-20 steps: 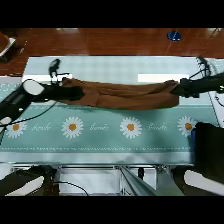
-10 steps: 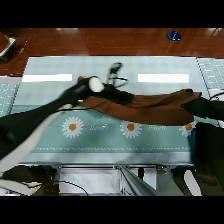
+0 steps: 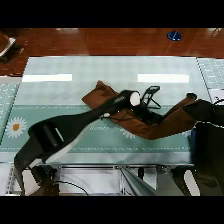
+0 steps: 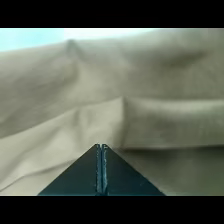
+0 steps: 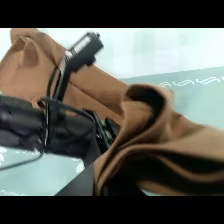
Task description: Fold the shirts.
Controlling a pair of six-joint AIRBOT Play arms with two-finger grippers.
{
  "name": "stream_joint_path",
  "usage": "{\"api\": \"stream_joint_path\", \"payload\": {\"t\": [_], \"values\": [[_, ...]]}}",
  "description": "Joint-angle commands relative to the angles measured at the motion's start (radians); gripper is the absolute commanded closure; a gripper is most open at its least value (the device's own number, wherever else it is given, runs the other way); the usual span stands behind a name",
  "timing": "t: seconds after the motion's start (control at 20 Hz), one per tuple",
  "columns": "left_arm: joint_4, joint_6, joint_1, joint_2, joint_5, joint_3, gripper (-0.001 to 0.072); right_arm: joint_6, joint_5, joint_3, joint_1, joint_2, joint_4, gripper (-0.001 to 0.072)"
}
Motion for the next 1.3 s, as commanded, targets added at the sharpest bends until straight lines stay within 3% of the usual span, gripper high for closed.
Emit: {"api": "stream_joint_path", "payload": {"t": [0.0, 0.15, 0.25, 0.5, 0.65, 0.8, 1.15, 1.2, 1.25], "values": [[0.113, -0.044, 0.160, 0.066, -0.110, 0.019, 0.0692, 0.002, -0.015, 0.000, 0.001, 0.002, 0.062, 0.0682], [0.290, -0.074, 0.385, 0.212, -0.227, -0.003, 0.0691, 0.005, -0.077, 0.003, 0.084, -0.019, 0.109, 0.0682], [0.354, -0.072, 0.534, 0.369, -0.236, -0.095, 0.0691, 0.005, -0.128, 0.008, 0.185, -0.093, 0.149, 0.0682], [0.371, -0.037, 0.814, 0.933, -0.084, -0.658, 0.0691, -0.004, -0.331, 0.197, 0.531, -0.474, 0.153, 0.0682], [0.367, -0.039, 0.867, 1.241, -0.027, -0.998, 0.0691, -0.006, -0.380, 0.421, 0.688, -0.780, 0.153, 0.0682], [0.301, -0.075, 0.864, 1.440, -0.024, -1.215, 0.0691, -0.004, -0.383, 0.644, 0.768, -1.044, 0.169, 0.0682], [0.190, -0.092, 0.864, 1.514, 0.047, -1.359, 0.0691, 0.074, -0.376, 0.980, 0.811, -1.400, 0.251, 0.0682], [0.189, -0.092, 0.864, 1.511, 0.069, -1.358, 0.0691, 0.073, -0.379, 0.996, 0.811, -1.422, 0.283, 0.0605], [0.189, -0.092, 0.864, 1.507, 0.090, -1.359, 0.0691, 0.064, -0.368, 1.009, 0.811, -1.438, 0.314, 0.0394]]}}
